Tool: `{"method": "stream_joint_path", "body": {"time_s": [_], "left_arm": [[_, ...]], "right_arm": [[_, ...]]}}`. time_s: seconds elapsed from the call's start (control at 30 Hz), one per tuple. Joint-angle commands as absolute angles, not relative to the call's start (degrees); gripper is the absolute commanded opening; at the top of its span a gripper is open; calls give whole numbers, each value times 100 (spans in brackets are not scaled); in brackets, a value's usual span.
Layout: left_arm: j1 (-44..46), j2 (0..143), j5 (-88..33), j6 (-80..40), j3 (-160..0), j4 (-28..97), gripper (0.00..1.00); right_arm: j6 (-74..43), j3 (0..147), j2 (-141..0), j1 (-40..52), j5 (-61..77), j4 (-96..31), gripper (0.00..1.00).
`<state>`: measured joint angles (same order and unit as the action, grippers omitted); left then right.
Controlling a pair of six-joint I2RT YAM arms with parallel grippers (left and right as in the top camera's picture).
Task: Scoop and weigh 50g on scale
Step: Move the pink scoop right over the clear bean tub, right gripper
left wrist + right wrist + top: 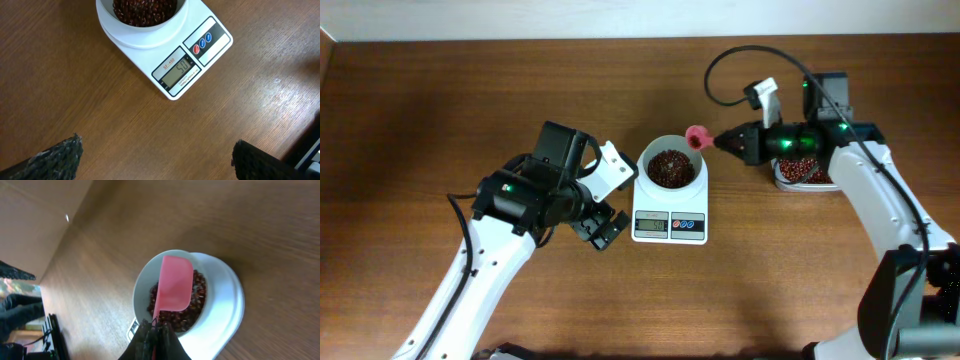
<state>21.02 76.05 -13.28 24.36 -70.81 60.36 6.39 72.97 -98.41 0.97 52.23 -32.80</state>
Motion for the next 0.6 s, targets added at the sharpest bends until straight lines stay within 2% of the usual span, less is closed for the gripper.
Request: {"method": "stream_joint_path", "body": {"time_s": [0.0, 0.57], "left_arm": [[2123, 7498, -1411, 2386, -7052, 6031, 99], [2123, 7498, -1409, 2386, -7052, 6031, 99]], "right_arm": [[652, 7417, -9708, -242, 5450, -3299, 4], [659, 7417, -9548, -1728, 5443, -4512, 4]]}}
